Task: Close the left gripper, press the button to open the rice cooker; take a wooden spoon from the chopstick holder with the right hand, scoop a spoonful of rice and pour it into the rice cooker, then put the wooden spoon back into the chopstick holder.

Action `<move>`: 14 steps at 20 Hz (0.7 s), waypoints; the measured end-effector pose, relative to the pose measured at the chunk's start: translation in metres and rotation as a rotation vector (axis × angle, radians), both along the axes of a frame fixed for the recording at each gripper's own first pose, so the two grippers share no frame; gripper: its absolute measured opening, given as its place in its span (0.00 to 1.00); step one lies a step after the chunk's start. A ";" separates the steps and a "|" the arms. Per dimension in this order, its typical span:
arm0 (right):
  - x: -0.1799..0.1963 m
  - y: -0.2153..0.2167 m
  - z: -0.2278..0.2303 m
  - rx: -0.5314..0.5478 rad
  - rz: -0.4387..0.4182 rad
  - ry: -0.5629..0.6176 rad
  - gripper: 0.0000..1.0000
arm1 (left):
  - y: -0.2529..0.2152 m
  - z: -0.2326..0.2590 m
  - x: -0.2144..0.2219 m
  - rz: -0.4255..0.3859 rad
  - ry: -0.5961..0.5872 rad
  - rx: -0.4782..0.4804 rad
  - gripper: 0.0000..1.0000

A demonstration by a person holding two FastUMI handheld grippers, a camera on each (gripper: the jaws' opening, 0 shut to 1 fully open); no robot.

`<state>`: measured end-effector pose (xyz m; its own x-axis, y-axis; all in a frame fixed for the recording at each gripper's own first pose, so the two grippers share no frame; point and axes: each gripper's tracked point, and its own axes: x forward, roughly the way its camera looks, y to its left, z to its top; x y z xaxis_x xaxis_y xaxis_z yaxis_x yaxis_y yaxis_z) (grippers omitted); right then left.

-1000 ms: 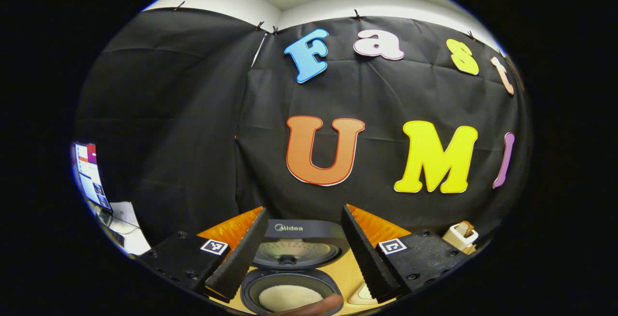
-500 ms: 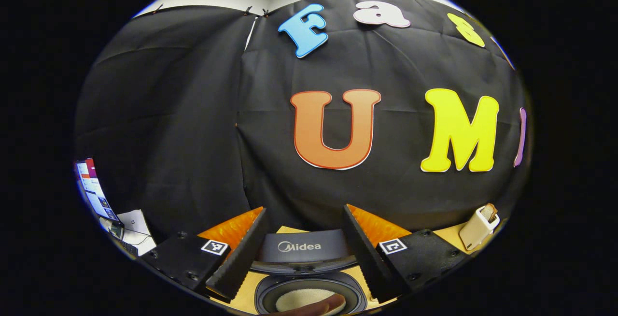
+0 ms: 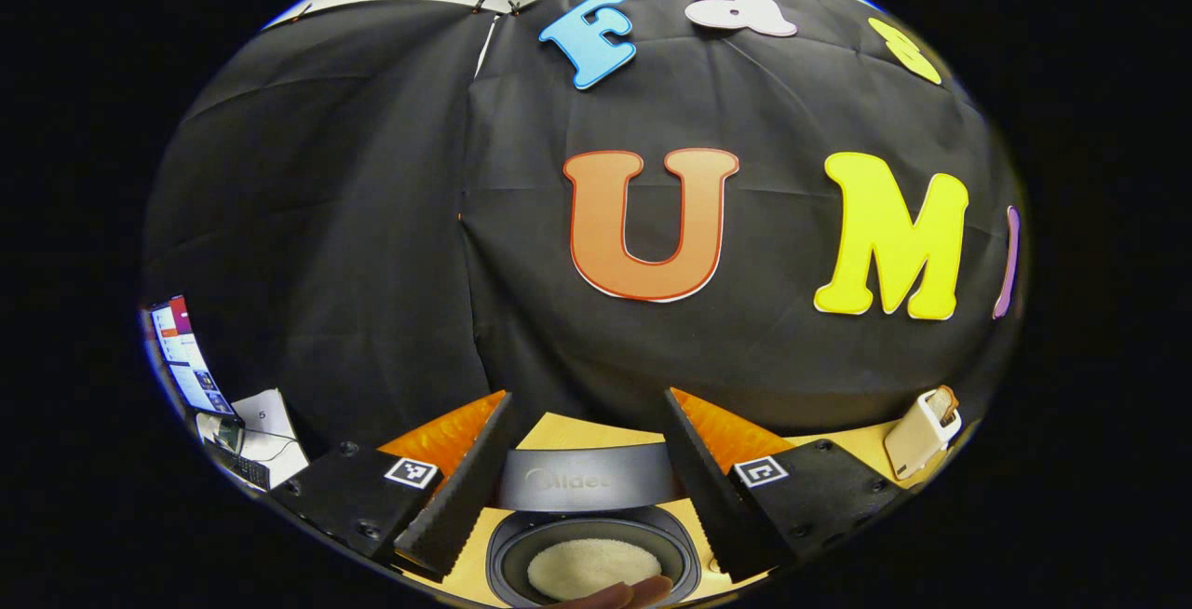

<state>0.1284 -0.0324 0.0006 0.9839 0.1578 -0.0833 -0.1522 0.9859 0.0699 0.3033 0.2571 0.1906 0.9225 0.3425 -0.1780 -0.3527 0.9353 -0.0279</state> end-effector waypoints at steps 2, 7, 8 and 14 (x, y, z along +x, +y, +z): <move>-0.005 0.006 0.002 -0.035 0.006 -0.022 0.96 | -0.008 -0.009 -0.013 -0.010 0.018 0.003 0.99; -0.023 0.033 -0.002 -0.057 0.074 -0.029 0.96 | -0.031 -0.038 -0.053 -0.040 0.045 -0.014 0.99; -0.026 0.036 -0.001 -0.062 0.071 -0.038 0.96 | -0.035 -0.045 -0.059 -0.050 0.040 -0.009 0.99; -0.051 0.052 -0.024 -0.083 0.073 -0.014 0.96 | -0.060 -0.097 -0.094 -0.087 0.025 -0.004 0.99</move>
